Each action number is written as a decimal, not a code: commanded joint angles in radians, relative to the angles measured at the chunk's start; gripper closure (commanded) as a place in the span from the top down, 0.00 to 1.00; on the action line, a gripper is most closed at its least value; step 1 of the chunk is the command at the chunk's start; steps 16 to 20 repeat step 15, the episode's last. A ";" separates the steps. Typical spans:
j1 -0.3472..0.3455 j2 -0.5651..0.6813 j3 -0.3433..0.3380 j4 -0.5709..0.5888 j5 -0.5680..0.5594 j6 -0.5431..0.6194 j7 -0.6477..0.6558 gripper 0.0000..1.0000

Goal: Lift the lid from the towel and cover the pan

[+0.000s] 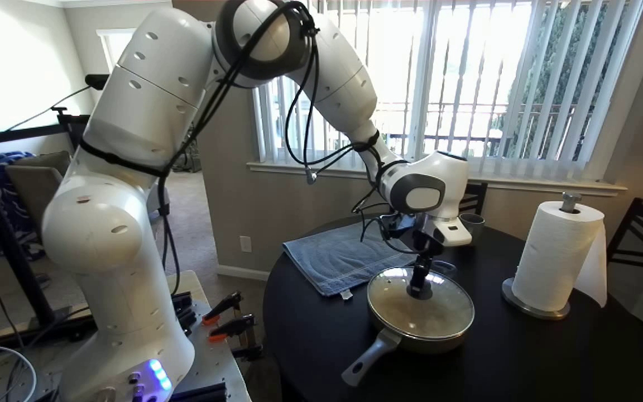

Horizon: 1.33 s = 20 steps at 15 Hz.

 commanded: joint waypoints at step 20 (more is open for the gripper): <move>0.034 -0.205 -0.001 -0.138 -0.128 -0.083 0.106 1.00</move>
